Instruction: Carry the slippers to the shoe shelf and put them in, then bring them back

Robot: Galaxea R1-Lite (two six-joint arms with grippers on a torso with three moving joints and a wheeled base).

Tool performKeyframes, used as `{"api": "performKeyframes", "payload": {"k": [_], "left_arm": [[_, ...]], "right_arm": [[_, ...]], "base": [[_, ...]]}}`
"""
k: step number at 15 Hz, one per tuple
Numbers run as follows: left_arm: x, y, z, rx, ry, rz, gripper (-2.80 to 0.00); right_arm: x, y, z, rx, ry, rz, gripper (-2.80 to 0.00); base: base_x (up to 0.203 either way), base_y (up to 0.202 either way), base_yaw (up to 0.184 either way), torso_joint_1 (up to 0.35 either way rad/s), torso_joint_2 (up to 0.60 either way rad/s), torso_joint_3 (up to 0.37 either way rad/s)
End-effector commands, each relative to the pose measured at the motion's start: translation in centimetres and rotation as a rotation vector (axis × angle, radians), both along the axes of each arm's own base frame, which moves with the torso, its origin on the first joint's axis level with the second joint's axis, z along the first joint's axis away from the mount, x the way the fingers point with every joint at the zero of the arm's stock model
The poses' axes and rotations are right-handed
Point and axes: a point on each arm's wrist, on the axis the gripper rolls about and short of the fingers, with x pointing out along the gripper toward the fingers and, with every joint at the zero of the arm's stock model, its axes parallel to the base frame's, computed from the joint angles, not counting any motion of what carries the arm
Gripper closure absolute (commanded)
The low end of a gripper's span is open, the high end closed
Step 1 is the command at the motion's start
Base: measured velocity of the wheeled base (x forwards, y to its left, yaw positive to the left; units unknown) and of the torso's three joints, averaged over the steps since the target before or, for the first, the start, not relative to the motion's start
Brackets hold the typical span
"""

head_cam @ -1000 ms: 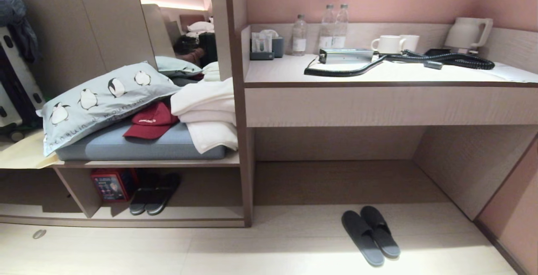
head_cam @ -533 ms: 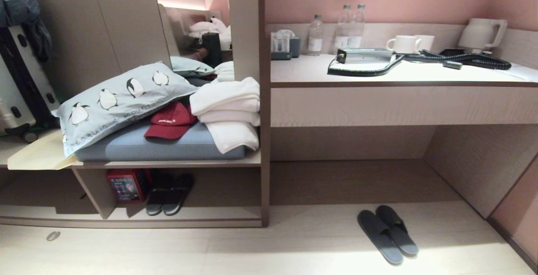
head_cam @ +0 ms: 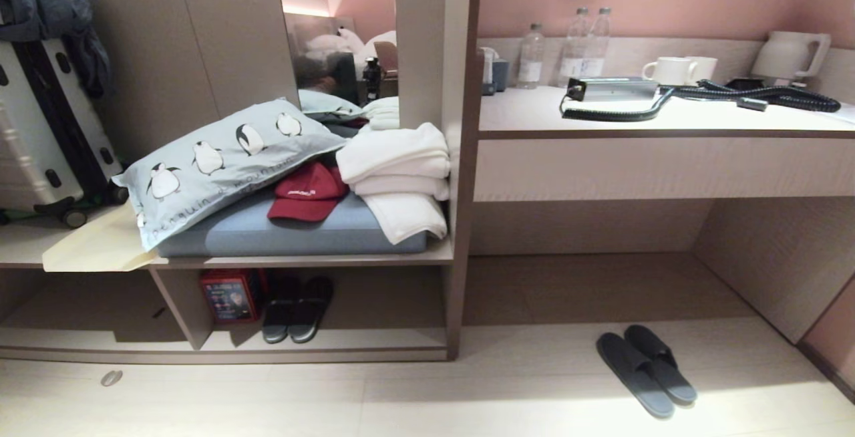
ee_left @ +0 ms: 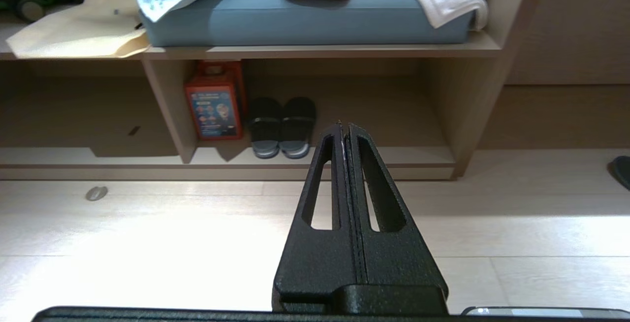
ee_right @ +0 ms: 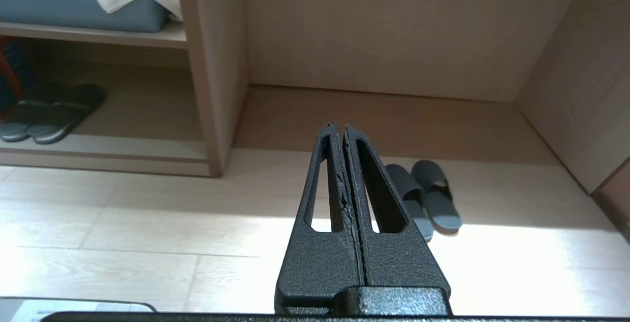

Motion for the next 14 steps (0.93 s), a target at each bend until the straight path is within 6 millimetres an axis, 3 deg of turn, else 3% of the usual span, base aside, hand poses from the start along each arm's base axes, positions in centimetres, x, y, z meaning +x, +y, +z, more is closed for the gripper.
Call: {"api": "performKeyframes", "payload": {"k": [1,7,10,14], "left_arm": [[0.02,0.0,-0.04,0.0,0.002,0.0,0.0],[0.02,0.0,-0.02,0.01,0.001,0.0,0.0],[0.02,0.0,-0.03,0.008,0.001,0.0,0.0],[0.02,0.0,-0.04,0.001,0.002,0.0,0.0]], "right_arm": [[0.0,0.0,0.0,0.0,0.0,0.0,0.0],[0.0,0.0,0.0,0.0,0.0,-0.001,0.0],[0.0,0.0,0.0,0.003,0.0,-0.001,0.0],[0.0,0.0,0.0,0.004,0.0,-0.001,0.0]], "base": [[0.0,0.195,-0.004,0.004,0.0,0.004],[0.0,0.164,-0.003,0.003,0.0,0.003],[0.0,0.0,0.0,0.0,0.0,0.0],[-0.166,-0.001,0.002,0.002,0.0,0.001]]}}
